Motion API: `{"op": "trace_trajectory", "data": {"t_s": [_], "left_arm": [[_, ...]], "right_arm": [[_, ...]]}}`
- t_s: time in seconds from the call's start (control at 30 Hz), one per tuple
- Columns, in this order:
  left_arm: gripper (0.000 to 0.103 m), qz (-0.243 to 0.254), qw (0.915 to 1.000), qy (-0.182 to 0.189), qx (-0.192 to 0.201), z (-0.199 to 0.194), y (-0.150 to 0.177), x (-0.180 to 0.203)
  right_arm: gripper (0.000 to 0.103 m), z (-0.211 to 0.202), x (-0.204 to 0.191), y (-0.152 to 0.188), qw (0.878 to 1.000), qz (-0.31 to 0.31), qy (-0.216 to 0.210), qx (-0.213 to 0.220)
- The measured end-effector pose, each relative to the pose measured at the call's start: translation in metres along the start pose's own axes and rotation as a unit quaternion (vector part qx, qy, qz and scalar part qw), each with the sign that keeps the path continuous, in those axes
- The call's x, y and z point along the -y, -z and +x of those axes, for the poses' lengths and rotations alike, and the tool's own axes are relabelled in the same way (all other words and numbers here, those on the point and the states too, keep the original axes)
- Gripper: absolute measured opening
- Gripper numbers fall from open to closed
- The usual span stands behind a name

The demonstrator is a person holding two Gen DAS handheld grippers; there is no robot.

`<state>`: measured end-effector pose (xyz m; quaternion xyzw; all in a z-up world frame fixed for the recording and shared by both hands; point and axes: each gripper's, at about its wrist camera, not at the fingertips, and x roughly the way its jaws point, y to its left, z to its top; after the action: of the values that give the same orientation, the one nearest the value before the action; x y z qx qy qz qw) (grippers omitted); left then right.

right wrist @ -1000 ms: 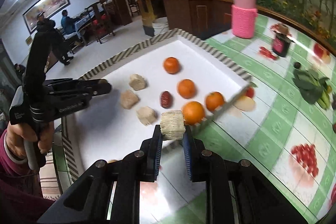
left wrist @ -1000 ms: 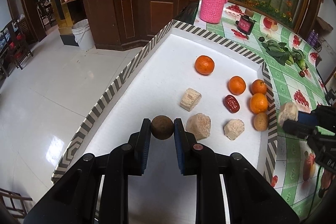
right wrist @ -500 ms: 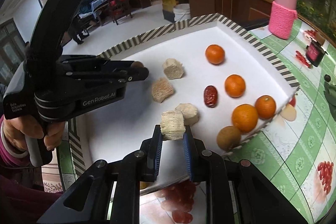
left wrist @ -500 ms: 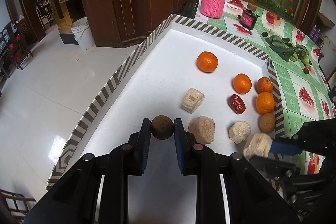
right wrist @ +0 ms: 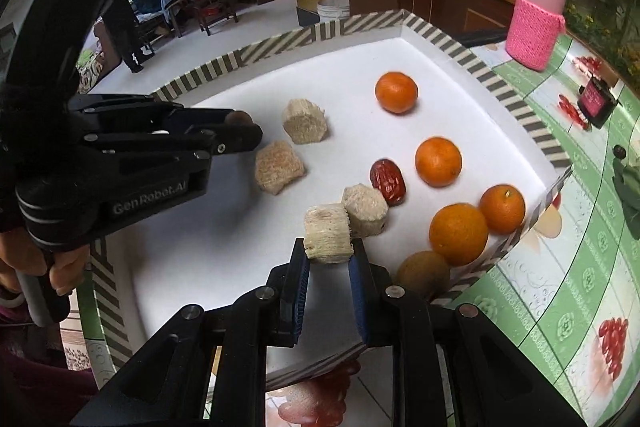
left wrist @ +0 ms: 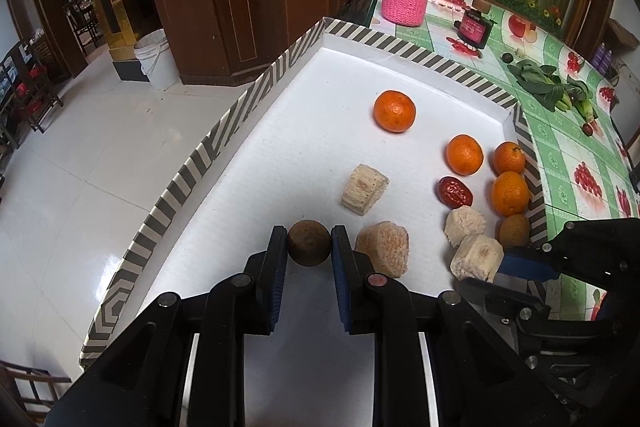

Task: Organize fruits
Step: 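Carry the beige cube and brown fruit into the white tray and open both grippers, then lift both open grippers away from the items in the tray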

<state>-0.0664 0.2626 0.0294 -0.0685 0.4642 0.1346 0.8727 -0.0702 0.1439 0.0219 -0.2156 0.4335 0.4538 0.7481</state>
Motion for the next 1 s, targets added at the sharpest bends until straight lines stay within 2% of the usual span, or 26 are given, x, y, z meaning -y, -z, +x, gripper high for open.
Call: {"op": "trace_trajectory", "data": {"t_s": [0.1, 0.17, 0.27, 0.33, 0.4, 0.7, 0.8, 0.87, 0.93, 1.0], "left_arm": [[0.02, -0.003, 1.0, -0.003, 0.001, -0.001, -0.001, 0.0], [0.021, -0.003, 1.0, -0.009, -0.001, 0.0, -0.001, 0.0], [0.03, -0.005, 1.0, -0.008, -0.001, -0.001, 0.001, 0.0], [0.055, -0.008, 0.9999, -0.011, 0.006, -0.004, 0.001, -0.001], [0.064, -0.011, 0.9998, -0.012, 0.015, -0.009, 0.002, -0.001], [0.066, -0.022, 0.9994, -0.014, 0.024, -0.016, 0.011, 0.001], [0.066, -0.019, 0.9987, -0.025, 0.041, -0.024, 0.014, 0.006], [0.068, -0.017, 0.9978, -0.031, 0.056, -0.03, 0.015, 0.009], [0.076, -0.018, 0.9966, -0.035, 0.072, -0.036, 0.018, 0.013], [0.078, -0.017, 0.9949, -0.044, 0.089, -0.043, 0.02, 0.018]], "right_arm": [[0.024, -0.003, 0.002, 0.002, 1.0, 0.014, -0.014, 0.011], [0.033, -0.008, 0.004, 0.003, 0.999, 0.023, -0.02, 0.014], [0.037, -0.017, 0.005, 0.005, 0.999, 0.031, -0.017, 0.025], [0.04, -0.024, 0.007, 0.006, 0.998, 0.04, -0.022, 0.035], [0.043, -0.03, 0.008, 0.008, 0.998, 0.046, -0.023, 0.044], [0.056, -0.051, 0.026, 0.017, 0.992, 0.099, -0.006, 0.079], [0.06, -0.056, 0.033, 0.021, 0.988, 0.122, 0.005, 0.09], [0.063, -0.059, 0.036, 0.023, 0.987, 0.132, 0.008, 0.096], [0.069, -0.062, 0.037, 0.025, 0.985, 0.137, 0.018, 0.105], [0.072, -0.064, 0.037, 0.027, 0.983, 0.138, 0.029, 0.114]]}}
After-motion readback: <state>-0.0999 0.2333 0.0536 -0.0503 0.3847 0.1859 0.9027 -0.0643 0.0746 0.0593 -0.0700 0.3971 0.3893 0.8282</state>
